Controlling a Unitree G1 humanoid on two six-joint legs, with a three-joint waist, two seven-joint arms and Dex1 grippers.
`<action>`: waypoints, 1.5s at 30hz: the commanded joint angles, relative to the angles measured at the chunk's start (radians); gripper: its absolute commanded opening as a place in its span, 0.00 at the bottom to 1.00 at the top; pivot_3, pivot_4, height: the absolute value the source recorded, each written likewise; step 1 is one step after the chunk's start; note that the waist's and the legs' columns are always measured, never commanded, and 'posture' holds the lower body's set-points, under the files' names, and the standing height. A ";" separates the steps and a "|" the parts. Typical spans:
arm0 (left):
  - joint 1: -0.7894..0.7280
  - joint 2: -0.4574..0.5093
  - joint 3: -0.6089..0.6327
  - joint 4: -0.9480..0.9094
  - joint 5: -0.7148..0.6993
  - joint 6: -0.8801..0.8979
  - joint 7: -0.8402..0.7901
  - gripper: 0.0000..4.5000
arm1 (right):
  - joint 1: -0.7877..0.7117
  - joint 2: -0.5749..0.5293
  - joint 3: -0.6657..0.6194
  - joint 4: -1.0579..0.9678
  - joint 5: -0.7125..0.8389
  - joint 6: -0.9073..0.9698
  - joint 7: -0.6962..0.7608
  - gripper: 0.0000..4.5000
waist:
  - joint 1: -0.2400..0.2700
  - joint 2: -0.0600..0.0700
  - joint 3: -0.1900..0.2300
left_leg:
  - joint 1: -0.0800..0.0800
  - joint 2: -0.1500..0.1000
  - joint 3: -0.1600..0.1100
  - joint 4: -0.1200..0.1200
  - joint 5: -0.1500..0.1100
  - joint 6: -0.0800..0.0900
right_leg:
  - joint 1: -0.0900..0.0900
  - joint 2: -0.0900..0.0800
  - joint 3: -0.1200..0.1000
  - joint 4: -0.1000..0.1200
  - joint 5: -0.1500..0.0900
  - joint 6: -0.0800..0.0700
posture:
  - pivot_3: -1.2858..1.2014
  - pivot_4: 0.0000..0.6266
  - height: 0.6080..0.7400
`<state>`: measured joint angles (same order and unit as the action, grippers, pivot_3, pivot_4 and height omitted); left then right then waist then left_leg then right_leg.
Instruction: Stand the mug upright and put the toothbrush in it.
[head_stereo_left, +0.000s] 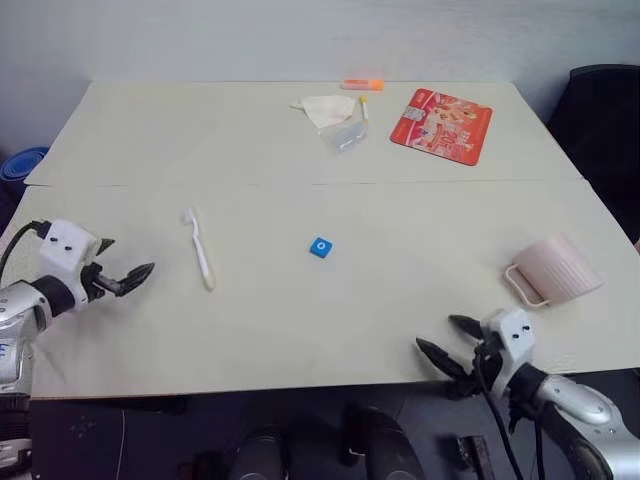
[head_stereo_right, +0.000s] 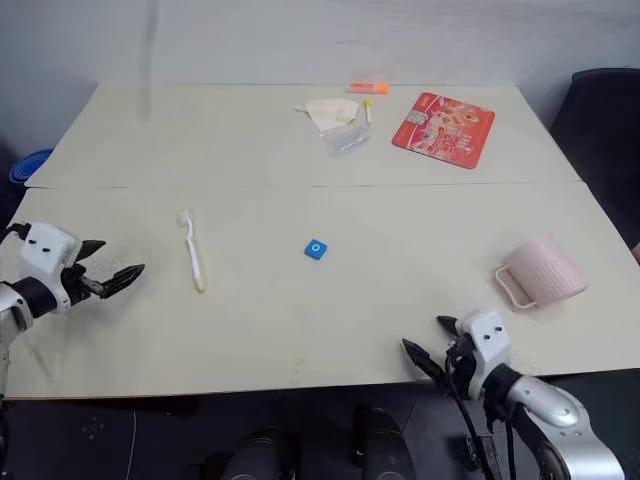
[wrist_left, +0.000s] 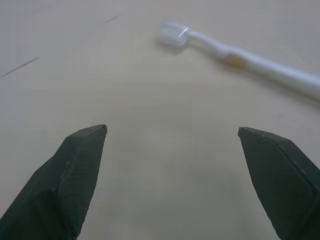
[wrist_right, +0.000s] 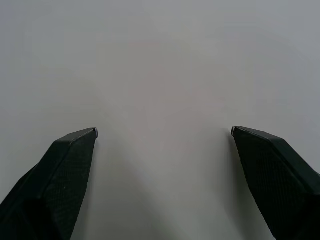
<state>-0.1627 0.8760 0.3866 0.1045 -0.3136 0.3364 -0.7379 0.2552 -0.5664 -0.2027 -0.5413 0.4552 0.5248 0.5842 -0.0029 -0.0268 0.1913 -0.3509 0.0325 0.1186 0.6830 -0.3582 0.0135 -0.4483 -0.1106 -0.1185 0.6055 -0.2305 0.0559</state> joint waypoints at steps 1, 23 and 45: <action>0.047 0.056 0.046 -0.208 -0.135 0.103 -0.126 0.99 | -0.112 -0.020 0.011 -0.039 0.042 0.053 -0.004 1.00 | -0.002 0.000 0.000 | 0.000 0.000 0.000 0.000 0.000 0.000 | 0.000 0.000 0.002 0.000 0.000 0.000 | 0.52 0.24 1.00; 0.204 0.223 0.195 -0.646 -0.351 0.327 -0.326 0.99 | -1.041 0.384 0.551 0.859 -0.332 -0.017 -0.001 1.00 | -0.030 0.003 0.001 | -0.009 0.003 0.002 0.001 0.005 -0.007 | -0.014 0.013 0.006 0.007 -0.003 -0.006 | 0.52 0.24 1.00; -0.001 0.140 -0.021 -0.612 -0.372 0.305 -0.264 1.00 | -1.013 0.332 0.302 0.549 -0.293 0.176 -0.071 0.33 | -0.023 0.003 0.000 | -0.007 0.004 0.002 0.001 0.006 -0.009 | -0.014 0.013 0.008 0.011 -0.004 -0.007 | 0.52 0.24 1.00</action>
<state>-0.1234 1.0295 0.4001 -0.5020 -0.6651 0.6481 -1.0208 -0.7159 -0.1937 0.2062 0.1356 0.1306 0.6435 0.5481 -0.0261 -0.0242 0.1918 -0.3583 0.0362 0.1207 0.6844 -0.3520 0.0045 -0.4625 -0.0985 -0.1104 0.6169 -0.2346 0.0489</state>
